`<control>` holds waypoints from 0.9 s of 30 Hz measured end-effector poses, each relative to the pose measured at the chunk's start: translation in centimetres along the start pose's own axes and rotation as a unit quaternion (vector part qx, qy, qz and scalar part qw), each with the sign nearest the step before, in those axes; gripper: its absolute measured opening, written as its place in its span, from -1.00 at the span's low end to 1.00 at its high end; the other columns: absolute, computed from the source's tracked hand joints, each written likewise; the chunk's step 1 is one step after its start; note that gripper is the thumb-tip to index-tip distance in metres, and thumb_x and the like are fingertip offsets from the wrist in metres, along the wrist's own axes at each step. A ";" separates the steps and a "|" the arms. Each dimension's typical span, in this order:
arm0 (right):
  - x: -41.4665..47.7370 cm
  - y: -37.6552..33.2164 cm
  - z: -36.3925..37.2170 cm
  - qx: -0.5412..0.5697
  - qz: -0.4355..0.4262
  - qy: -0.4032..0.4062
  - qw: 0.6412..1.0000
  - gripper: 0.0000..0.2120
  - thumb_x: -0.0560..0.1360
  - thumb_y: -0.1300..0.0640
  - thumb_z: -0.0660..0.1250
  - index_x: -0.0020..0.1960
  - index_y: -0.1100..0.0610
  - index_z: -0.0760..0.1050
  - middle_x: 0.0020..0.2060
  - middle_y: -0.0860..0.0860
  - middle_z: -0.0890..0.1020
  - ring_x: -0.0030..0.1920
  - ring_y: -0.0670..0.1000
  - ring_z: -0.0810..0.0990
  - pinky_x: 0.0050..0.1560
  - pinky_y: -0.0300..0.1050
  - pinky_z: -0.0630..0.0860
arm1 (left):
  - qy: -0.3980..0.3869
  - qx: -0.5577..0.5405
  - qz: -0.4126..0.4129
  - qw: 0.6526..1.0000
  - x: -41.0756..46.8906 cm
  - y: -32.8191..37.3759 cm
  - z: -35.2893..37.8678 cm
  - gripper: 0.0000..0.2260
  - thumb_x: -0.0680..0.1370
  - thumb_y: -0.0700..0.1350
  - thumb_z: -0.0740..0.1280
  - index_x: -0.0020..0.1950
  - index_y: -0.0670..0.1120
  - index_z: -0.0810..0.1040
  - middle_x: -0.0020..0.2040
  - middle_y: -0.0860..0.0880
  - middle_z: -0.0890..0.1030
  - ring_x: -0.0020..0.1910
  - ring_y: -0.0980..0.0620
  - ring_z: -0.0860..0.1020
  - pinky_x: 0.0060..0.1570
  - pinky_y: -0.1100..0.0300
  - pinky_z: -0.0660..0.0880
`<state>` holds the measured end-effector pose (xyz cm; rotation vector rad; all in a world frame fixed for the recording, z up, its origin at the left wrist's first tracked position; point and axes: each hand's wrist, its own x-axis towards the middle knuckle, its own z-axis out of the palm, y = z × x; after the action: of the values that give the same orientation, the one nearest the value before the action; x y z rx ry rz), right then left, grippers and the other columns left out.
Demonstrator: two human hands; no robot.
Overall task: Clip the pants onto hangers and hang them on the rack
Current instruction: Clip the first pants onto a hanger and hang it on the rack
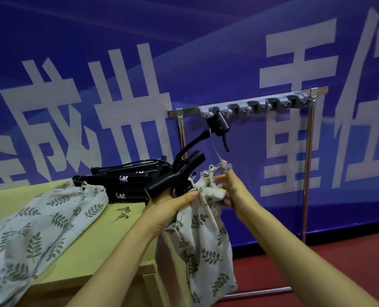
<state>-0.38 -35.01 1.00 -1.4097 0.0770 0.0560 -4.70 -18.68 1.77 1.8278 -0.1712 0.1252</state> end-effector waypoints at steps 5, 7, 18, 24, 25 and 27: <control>0.5 -0.4 -0.1 0.032 -0.058 -0.016 0.998 -0.70 0.59 -0.03 0.12 -0.05 0.11 0.56 -0.09 0.06 0.62 -0.11 0.01 0.59 -0.11 -0.10 0.55 | 0.042 0.014 -0.002 0.999 1.0 0.1 0.7 -0.76 0.37 0.02 0.49 -0.03 0.10 0.53 -0.03 0.10 0.63 -0.02 0.12 0.60 -0.02 0.29 0.48; 1.4 -0.8 0.2 -0.030 -0.058 -0.004 0.998 -0.74 0.56 -0.02 0.20 0.07 0.11 0.56 0.00 0.10 0.63 -0.02 0.06 0.60 0.02 -0.02 0.56 | 0.071 0.029 0.005 0.997 1.9 0.2 1.2 -0.67 0.33 0.05 0.52 0.03 0.09 0.52 -0.03 0.15 0.59 0.00 0.14 0.56 0.04 0.27 0.44; 8.4 -2.2 0.4 -0.072 -0.038 -0.076 0.994 -0.82 0.50 0.29 0.33 -0.27 0.17 0.54 -0.44 0.02 0.59 -0.44 -0.05 0.54 -0.52 -0.28 0.45 | 0.083 0.073 0.032 0.993 6.3 -0.2 2.7 -0.61 0.27 0.07 0.55 0.05 0.05 0.58 0.01 0.08 0.63 0.06 0.10 0.58 0.20 0.10 0.48; 14.3 -2.8 -1.9 0.157 -0.080 -0.006 0.984 -0.86 0.57 0.29 0.25 -0.16 0.22 0.49 -0.39 0.09 0.56 -0.48 -0.09 0.56 -0.44 -0.25 0.52 | 0.088 0.055 -0.002 0.995 8.6 -1.6 2.2 -0.56 0.26 0.08 0.55 0.08 0.03 0.56 -0.02 0.13 0.60 0.03 0.14 0.56 0.04 0.26 0.46; 15.6 -3.1 -2.4 0.169 -0.081 0.008 0.982 -0.87 0.57 0.29 0.25 -0.15 0.22 0.50 -0.36 0.11 0.58 -0.44 -0.06 0.57 -0.39 -0.24 0.54 | 0.088 0.052 -0.003 0.995 9.1 -1.8 2.1 -0.59 0.26 0.07 0.55 0.05 0.05 0.55 -0.04 0.14 0.60 0.01 0.18 0.55 0.01 0.30 0.44; 17.4 -3.6 -3.1 0.122 -0.090 0.027 0.988 -0.87 0.56 0.29 0.25 -0.15 0.22 0.52 -0.33 0.13 0.58 -0.37 -0.01 0.54 -0.33 -0.17 0.50 | 0.086 0.052 -0.001 0.995 10.1 -2.1 1.9 -0.63 0.27 0.05 0.55 0.01 0.07 0.54 -0.06 0.15 0.59 -0.02 0.23 0.53 -0.05 0.35 0.42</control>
<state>17.21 -38.74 2.54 -1.1692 0.0013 -0.1383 5.59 -20.50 1.04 1.9099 -0.0423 0.2933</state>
